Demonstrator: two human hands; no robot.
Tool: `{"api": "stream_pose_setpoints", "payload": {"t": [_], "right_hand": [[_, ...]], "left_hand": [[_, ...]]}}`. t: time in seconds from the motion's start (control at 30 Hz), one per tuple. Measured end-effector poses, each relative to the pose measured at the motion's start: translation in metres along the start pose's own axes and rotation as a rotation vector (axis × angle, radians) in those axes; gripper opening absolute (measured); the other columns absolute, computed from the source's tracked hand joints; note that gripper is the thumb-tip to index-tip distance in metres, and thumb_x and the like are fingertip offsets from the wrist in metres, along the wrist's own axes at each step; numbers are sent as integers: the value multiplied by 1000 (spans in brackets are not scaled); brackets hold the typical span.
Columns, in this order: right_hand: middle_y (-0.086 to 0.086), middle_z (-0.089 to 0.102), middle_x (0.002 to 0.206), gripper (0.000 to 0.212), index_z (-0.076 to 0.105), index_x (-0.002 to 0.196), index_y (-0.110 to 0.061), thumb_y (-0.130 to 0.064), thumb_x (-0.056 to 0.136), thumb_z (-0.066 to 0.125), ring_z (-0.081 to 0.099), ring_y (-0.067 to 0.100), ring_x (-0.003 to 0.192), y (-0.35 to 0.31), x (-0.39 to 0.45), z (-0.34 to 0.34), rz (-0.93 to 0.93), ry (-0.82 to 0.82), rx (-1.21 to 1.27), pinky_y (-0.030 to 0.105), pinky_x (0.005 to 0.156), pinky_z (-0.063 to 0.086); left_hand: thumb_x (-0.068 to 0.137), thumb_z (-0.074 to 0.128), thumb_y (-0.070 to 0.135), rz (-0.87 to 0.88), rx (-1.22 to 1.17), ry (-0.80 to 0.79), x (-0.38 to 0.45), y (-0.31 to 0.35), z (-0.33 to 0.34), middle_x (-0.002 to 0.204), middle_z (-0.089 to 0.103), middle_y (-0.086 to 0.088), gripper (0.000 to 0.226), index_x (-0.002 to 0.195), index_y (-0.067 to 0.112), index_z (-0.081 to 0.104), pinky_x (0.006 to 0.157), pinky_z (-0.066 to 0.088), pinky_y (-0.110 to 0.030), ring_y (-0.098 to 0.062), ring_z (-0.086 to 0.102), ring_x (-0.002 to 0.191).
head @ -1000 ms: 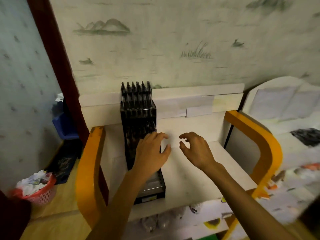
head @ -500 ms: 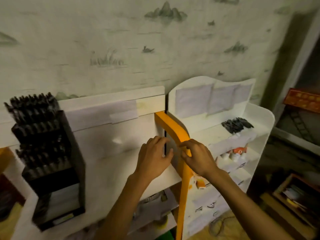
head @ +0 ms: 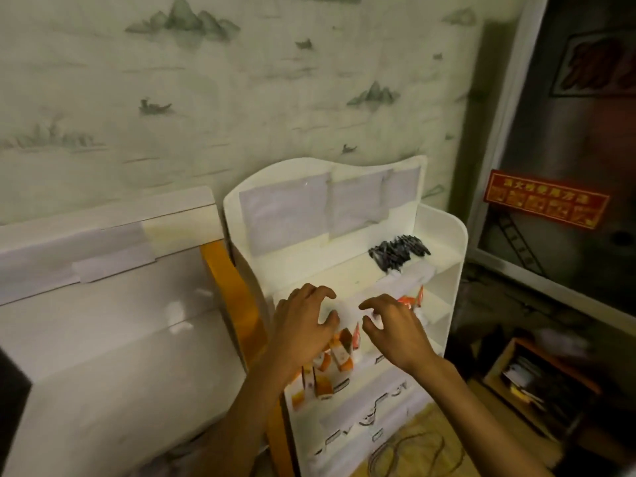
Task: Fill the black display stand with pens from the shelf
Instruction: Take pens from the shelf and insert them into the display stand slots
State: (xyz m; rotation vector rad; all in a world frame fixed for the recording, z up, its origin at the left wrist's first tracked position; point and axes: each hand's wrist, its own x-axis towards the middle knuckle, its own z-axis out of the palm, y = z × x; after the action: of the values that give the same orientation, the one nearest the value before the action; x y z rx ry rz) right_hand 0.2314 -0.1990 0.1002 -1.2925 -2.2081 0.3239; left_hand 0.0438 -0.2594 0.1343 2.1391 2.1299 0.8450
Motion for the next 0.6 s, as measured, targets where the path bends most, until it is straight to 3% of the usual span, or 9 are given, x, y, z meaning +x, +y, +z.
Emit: {"api": "stream_pose_setpoints", "payload": {"t": [0.17,0.3,0.6], "right_hand": [[-4,63,124,25,67,117,-26,-26,93,61,62,15,104,76,37,-7,23,2,-19,21,81,44],[-2,55,133,29,64,123,-25,-28,94,61,66,16,95,130,82,-8,72,-26,-34,34,88,53],[0,55,134,30,63,124,-23,-28,95,59,60,20,112,232,188,-6,31,-89,-83,29,89,51]], "left_hand": [[95,55,46,3,-18,-5,61,23,58,132,57,11,32,126,36,56,101,47,-33,-11,55,117],[95,53,45,-24,-46,-13,116,36,104,131,58,10,32,126,36,55,98,44,-31,-14,56,113],[94,55,38,-139,-61,16,232,48,173,117,63,8,24,116,34,61,87,52,-36,-15,62,100]]}}
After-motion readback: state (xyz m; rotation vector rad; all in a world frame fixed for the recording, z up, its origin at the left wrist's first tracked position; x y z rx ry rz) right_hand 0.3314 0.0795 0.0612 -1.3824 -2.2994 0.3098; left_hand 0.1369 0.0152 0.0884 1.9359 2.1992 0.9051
